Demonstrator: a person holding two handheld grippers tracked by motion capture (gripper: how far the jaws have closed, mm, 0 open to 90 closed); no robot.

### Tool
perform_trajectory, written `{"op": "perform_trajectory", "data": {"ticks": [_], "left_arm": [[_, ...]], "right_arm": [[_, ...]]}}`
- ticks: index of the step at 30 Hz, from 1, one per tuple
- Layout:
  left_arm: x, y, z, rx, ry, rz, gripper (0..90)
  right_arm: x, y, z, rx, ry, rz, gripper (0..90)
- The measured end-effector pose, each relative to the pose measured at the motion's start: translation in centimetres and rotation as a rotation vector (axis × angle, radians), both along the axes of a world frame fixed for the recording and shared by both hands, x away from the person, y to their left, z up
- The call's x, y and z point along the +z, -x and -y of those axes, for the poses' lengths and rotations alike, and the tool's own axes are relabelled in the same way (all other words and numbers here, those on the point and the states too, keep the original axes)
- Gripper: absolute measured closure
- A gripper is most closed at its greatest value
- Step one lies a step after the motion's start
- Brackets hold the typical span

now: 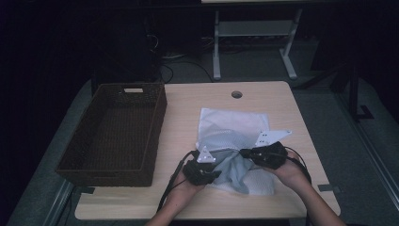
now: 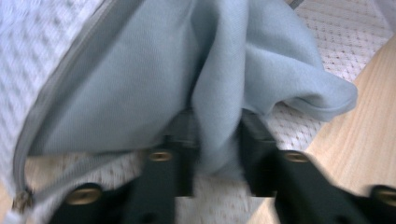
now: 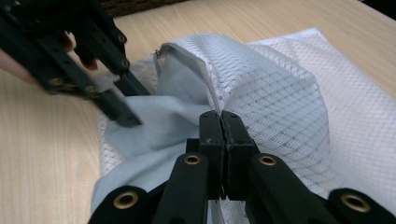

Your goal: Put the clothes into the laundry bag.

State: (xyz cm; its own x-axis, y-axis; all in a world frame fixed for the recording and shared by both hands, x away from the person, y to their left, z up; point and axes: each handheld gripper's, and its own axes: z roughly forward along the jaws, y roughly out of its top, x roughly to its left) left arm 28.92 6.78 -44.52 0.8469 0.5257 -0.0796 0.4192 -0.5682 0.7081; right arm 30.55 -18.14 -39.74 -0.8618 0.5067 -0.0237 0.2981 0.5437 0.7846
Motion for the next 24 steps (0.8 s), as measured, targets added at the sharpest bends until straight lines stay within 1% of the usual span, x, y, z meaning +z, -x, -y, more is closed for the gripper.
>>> {"op": "perform_trajectory", "data": {"ticks": [1,2,4,5,8,9,10,11,13,15,17,19,21,22,24], "left_arm": [[0.2,-0.1,0.2,-0.003,0.008,0.011,84.8],[0.5,-0.3,0.5,-0.005,0.02,0.014,86.1],[1.0,-0.7,1.1,-0.002,0.041,0.031,86.9],[1.2,-1.0,1.5,0.002,0.057,0.037,87.0],[1.8,-1.7,2.8,0.016,0.075,0.069,87.0],[2.0,-2.0,3.2,0.029,0.082,0.081,87.0],[2.1,-2.3,3.5,0.045,0.079,0.093,87.0],[2.1,-2.5,3.8,0.069,0.082,0.103,87.1],[2.1,-3.2,4.2,0.114,0.071,0.127,87.2],[1.8,-3.8,4.5,0.165,0.067,0.149,87.4],[1.4,-4.5,4.5,0.21,0.071,0.151,87.4],[0.9,-5.0,4.4,0.229,0.072,0.148,87.1],[0.4,-5.3,4.2,0.225,0.077,0.135,85.1],[0.3,-5.4,4.1,0.215,0.083,0.128,82.3],[0.3,-5.3,3.8,0.195,0.079,0.099,74.3]], "right_arm": [[0.1,0.0,0.0,0.002,0.0,0.0,87.8],[0.2,0.1,0.0,0.005,-0.003,0.001,87.8],[0.3,0.0,0.0,0.009,-0.019,-0.004,87.8],[0.4,0.0,0.1,0.013,-0.033,-0.007,87.8],[0.8,0.0,0.1,0.027,-0.058,-0.009,88.1],[0.9,0.1,0.1,0.031,-0.066,-0.013,88.1],[1.0,0.1,0.1,0.036,-0.065,-0.008,88.2],[1.2,0.2,0.2,0.038,-0.07,-0.006,88.2],[1.4,0.3,0.3,0.048,-0.084,-0.009,88.5],[1.6,0.5,0.5,0.051,-0.086,-0.009,88.6],[1.7,0.5,0.7,0.056,-0.095,-0.011,88.6],[1.7,0.6,0.9,0.053,-0.093,-0.012,88.6],[1.5,0.5,1.1,0.05,-0.091,-0.015,88.5],[1.4,0.4,1.2,0.047,-0.09,-0.018,88.5],[1.2,0.2,1.3,0.044,-0.09,-0.023,88.5]]}}
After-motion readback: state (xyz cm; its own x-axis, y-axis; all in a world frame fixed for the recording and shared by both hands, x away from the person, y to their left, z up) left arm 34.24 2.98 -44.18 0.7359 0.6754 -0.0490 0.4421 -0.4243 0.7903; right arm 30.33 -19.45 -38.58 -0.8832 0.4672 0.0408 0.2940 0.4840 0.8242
